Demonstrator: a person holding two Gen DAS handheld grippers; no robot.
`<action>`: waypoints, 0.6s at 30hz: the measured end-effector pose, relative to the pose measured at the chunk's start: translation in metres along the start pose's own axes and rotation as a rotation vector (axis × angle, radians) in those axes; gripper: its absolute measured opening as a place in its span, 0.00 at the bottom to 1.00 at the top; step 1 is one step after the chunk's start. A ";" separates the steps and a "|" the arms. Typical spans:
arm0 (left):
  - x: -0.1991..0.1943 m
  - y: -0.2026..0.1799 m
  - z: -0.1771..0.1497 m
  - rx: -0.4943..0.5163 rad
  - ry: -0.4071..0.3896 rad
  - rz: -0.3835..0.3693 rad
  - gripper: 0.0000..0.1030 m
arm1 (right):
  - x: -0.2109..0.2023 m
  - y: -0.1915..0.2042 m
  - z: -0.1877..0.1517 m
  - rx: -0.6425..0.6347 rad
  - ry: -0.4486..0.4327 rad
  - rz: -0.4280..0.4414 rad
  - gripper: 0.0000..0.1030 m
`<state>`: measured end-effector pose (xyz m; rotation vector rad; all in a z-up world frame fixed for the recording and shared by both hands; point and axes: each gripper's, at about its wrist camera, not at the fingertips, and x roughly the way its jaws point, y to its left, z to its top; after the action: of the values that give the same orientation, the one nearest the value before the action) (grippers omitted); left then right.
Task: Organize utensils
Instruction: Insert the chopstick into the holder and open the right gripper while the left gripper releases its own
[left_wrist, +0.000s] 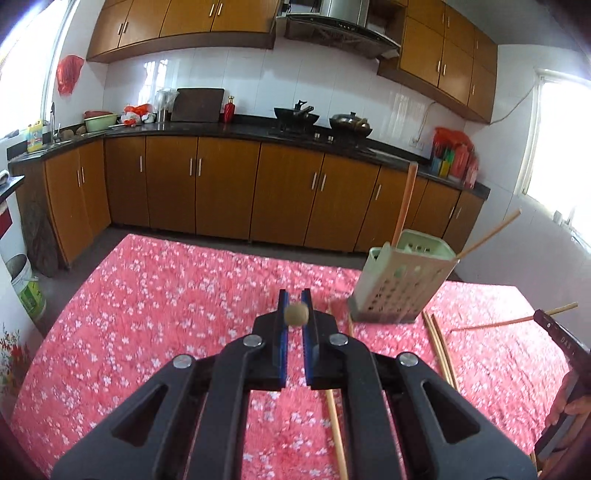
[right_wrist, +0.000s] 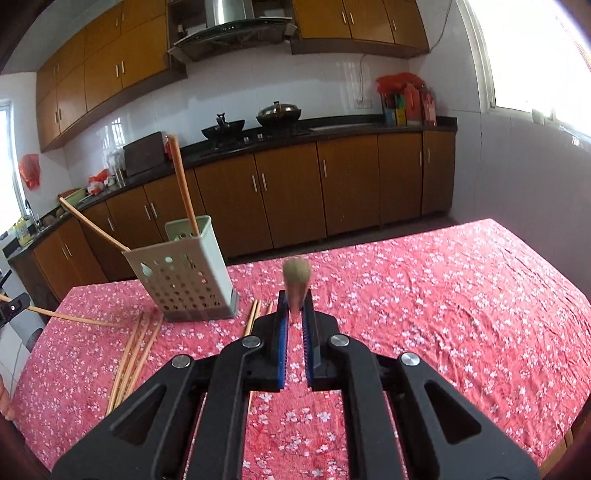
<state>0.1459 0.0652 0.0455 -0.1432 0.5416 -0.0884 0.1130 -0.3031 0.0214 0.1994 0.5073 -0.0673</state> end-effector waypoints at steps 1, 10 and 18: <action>-0.001 -0.002 0.005 0.000 -0.002 -0.010 0.07 | -0.001 0.001 0.004 0.000 -0.008 0.010 0.07; -0.036 -0.030 0.053 0.065 -0.062 -0.140 0.07 | -0.034 0.032 0.061 0.002 -0.141 0.184 0.07; -0.059 -0.082 0.101 0.085 -0.199 -0.243 0.07 | -0.051 0.066 0.106 -0.001 -0.331 0.251 0.07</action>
<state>0.1439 0.0032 0.1741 -0.1332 0.3191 -0.3305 0.1263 -0.2598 0.1480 0.2442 0.1505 0.1430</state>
